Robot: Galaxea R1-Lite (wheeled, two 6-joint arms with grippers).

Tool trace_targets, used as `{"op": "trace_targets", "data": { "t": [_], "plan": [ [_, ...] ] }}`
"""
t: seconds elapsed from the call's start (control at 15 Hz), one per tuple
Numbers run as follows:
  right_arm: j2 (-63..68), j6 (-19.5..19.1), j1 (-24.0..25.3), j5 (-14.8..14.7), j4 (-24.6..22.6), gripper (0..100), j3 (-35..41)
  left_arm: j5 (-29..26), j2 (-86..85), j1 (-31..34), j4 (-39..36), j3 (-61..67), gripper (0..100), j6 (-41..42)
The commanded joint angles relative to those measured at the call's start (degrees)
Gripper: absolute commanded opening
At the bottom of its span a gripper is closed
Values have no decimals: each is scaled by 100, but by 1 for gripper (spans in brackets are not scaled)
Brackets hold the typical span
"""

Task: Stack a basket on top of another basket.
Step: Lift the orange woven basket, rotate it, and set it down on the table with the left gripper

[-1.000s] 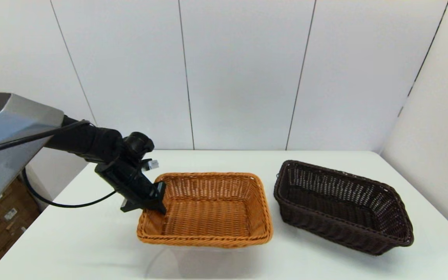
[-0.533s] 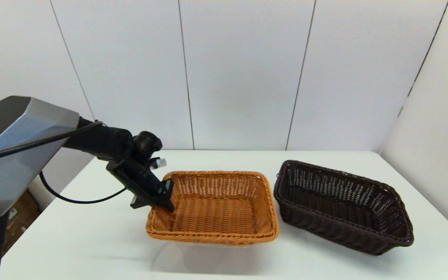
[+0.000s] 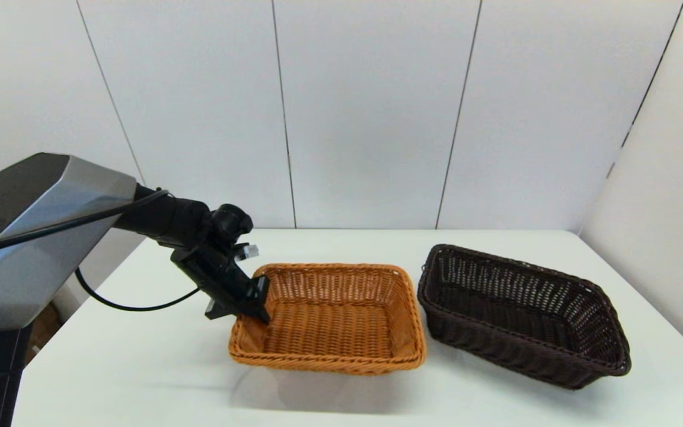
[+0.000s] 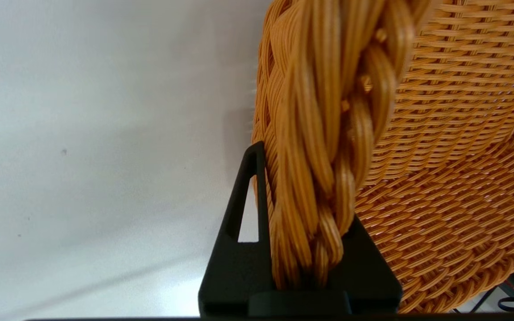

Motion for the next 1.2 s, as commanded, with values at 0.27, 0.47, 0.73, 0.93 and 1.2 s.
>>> {"op": "trace_targets", "data": {
  "t": [0.27,0.47,0.73,0.93,1.2],
  "plan": [
    [-1,0,2,0,1,100,0,-13,20,1,19,-25,0,-20],
    [-1,0,2,0,1,100,0,-22,20,-8,19,-25,0,-20],
    [-1,0,2,0,1,100,0,-136,20,1,19,-52,0,-11],
    [-1,0,2,0,-8,100,0,-128,20,1,19,-69,100,-11],
    [-1,0,2,0,-8,100,0,-128,-67,1,28,-60,100,-46]
  ]
}}
